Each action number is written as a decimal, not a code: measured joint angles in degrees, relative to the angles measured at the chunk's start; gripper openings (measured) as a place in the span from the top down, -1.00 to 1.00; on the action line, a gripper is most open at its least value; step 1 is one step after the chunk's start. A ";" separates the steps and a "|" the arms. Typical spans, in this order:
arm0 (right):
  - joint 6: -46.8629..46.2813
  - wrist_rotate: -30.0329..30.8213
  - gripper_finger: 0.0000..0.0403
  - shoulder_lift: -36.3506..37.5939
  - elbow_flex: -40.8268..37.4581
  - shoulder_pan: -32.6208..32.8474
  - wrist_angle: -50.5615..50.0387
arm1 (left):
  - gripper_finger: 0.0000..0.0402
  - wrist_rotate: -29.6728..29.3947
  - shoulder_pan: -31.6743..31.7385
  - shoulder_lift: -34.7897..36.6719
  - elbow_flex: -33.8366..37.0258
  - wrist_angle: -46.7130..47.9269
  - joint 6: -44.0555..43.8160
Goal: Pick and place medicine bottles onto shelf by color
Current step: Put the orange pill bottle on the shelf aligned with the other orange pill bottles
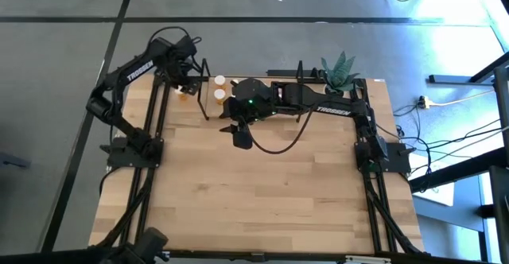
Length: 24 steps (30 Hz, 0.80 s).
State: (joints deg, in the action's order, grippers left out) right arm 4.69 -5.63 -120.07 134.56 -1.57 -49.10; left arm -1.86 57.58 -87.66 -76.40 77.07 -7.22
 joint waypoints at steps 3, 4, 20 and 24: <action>0.13 0.00 -0.01 0.00 0.00 -0.01 -0.02 | 0.00 0.01 0.00 0.00 1.08 -0.12 -0.75; 0.15 0.00 -0.01 0.00 0.00 -0.02 -0.01 | 0.00 0.01 0.00 0.02 1.44 -0.26 -1.47; -0.04 0.11 -0.02 0.00 0.00 -1.81 0.00 | -0.66 0.05 3.58 0.04 3.61 -6.04 -11.03; -0.09 0.00 -0.02 -0.02 0.00 -2.26 0.00 | -0.89 0.05 5.09 0.04 3.61 -6.32 -14.82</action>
State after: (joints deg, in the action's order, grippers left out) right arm 4.60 -5.63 -120.09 134.56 -3.83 -49.10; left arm -1.81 62.67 -87.61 -72.79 70.75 -22.05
